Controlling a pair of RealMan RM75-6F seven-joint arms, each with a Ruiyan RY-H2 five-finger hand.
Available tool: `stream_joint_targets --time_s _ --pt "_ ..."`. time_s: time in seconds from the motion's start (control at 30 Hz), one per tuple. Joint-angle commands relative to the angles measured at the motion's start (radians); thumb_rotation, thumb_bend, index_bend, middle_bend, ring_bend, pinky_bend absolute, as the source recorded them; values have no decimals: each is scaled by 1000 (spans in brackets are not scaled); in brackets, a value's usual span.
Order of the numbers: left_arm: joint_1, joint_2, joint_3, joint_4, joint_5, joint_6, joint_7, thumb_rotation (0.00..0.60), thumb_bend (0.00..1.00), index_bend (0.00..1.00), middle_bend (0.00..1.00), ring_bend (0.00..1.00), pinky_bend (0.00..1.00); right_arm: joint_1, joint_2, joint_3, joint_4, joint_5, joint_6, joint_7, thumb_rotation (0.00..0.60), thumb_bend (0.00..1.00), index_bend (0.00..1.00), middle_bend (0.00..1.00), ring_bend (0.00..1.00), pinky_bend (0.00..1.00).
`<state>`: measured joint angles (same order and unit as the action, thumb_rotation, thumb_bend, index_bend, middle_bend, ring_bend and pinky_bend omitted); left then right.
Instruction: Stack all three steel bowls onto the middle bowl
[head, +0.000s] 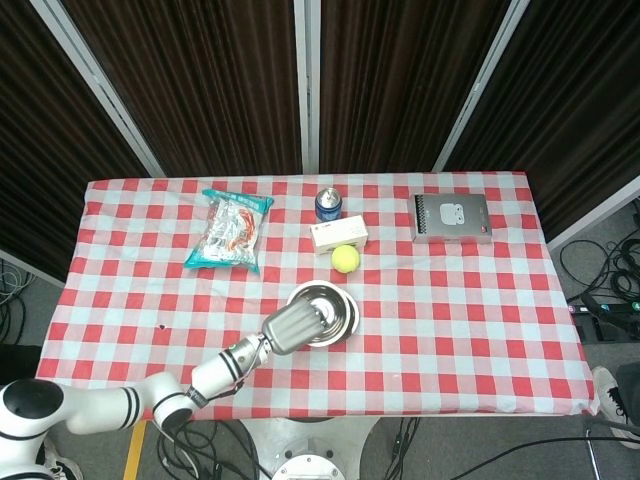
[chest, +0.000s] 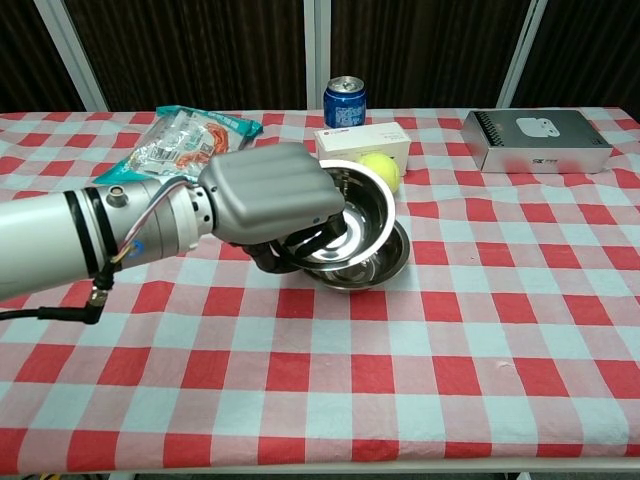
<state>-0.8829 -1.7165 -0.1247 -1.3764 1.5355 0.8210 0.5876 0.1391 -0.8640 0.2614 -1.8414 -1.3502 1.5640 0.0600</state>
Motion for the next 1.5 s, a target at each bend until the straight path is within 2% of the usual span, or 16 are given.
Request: stream_joint_targets --time_s 0.03,0.47,0.63,0.77,0.83,0.97,1.1,1.2,1.3,1.37,1.4,1.47,1.5 --pt "-12 -2 -5 10 -9 -8 -7 600 335 720 745 1000 1000 -3 -2 3 5 1 6 4 600 27 56 113 0 0" --pt "-35 -26 11 22 -39 -8 -18 600 335 697 721 1000 1000 -6 -8 9 22 0 13 24 600 26 56 114 0 0" --pt "-50 -18 26 26 -30 -19 -45 600 283 487 550 1000 1000 -8 -9 11 26 8 10 26 600 26 57 114 0 0" --pt "-56 2 34 21 -26 -20 -54 600 251 385 460 999 1000 -8 -10 13 26 11 9 27 600 26 56 114 0 0" --pt "-56 21 38 9 -28 -20 -47 600 243 348 434 994 1000 -9 -9 14 25 10 11 27 600 26 57 114 0 0" --pt "-45 84 42 -50 -60 -21 16 600 238 336 428 988 1000 -11 -6 15 19 5 15 26 600 27 57 114 0 0" --pt "-10 195 50 -149 -164 -21 146 600 238 336 428 982 1000 -14 -4 12 15 -1 17 26 600 31 57 114 0 0" --pt "36 283 59 -209 -223 37 204 600 238 336 429 981 1000 -12 -8 6 15 -12 13 23 600 31 57 115 0 0" --pt "107 364 66 -241 -243 144 184 600 229 336 429 960 994 -8 -17 -6 17 -33 5 18 600 31 57 114 0 0" --pt "165 400 64 -244 -243 224 103 600 215 337 429 931 970 -4 -26 -16 21 -50 -2 14 600 30 57 115 0 0" --pt "210 414 60 -239 -242 283 21 600 205 339 429 905 947 -1 -34 -23 25 -63 -7 13 600 29 57 115 0 0" --pt "275 430 60 -220 -227 367 -104 600 189 342 422 806 895 3 -46 -37 33 -84 -17 9 600 27 56 115 0 0" --pt "316 435 64 -199 -211 423 -170 600 180 342 415 724 855 6 -55 -46 41 -97 -24 3 600 26 56 115 0 0"
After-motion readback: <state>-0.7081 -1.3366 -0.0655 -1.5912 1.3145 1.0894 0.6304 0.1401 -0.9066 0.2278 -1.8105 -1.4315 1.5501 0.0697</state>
